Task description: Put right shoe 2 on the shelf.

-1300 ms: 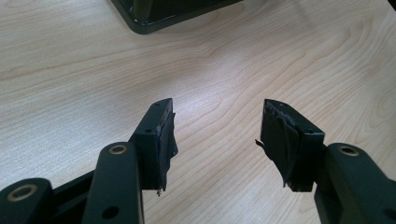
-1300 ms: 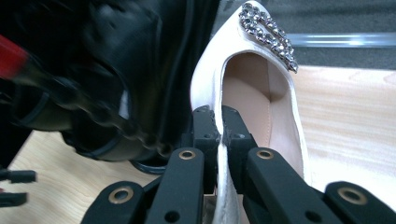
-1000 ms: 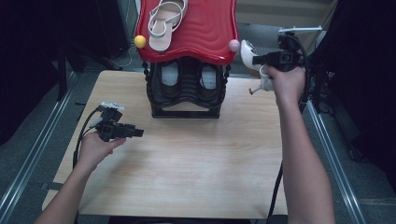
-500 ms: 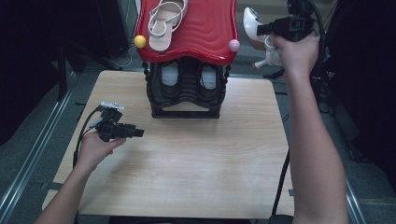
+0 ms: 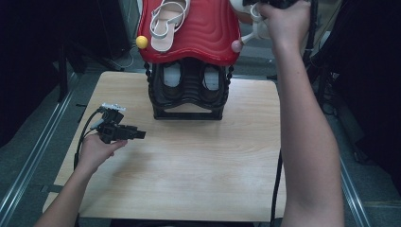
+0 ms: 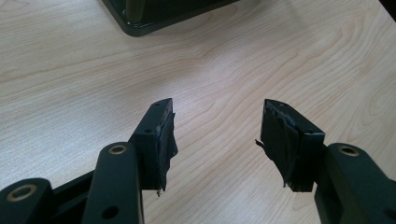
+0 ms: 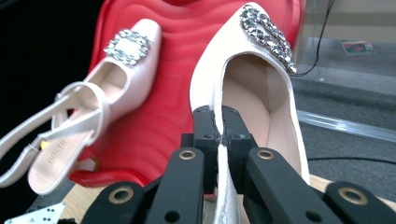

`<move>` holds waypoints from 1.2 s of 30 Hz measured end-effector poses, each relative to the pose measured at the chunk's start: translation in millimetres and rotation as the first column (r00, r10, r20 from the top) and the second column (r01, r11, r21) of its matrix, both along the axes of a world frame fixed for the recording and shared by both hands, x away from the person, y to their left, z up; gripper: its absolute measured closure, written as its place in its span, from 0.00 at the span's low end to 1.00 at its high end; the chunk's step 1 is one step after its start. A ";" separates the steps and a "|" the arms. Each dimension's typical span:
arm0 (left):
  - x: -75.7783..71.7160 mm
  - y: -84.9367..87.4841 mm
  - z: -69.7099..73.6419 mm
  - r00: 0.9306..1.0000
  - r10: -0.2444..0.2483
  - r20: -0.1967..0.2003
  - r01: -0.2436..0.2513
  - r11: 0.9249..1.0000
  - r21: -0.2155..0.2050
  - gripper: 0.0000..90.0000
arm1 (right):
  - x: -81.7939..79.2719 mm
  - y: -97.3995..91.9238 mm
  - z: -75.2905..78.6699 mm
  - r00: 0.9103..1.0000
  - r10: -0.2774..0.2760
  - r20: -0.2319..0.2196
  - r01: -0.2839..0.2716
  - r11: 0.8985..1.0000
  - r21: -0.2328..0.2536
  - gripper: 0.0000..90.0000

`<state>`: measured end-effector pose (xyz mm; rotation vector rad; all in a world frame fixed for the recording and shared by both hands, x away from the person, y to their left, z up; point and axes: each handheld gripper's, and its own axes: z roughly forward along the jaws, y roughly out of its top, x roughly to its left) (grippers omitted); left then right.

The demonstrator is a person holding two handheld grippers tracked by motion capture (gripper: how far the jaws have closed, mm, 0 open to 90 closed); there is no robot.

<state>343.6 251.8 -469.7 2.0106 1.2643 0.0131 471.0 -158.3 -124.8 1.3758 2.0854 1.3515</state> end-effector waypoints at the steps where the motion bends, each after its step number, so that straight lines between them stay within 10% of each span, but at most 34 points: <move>1: 0.0 0.1 0.2 1.000 -0.001 -0.001 0.001 1.000 -0.001 0.50 | 1.8 5.5 1.0 1.000 0.003 0.002 -0.003 1.000 -0.006 0.99; 18: -0.1 -1.8 -0.7 1.000 -0.016 -0.004 0.016 1.000 0.002 0.50 | 18.1 65.5 -12.7 0.997 -0.001 0.077 0.011 0.992 -0.127 0.99; 36: -0.6 -3.3 -1.0 1.000 -0.024 -0.003 0.024 1.000 0.007 0.50 | 19.0 91.3 -48.8 0.995 0.036 0.088 -0.025 0.991 -0.132 0.99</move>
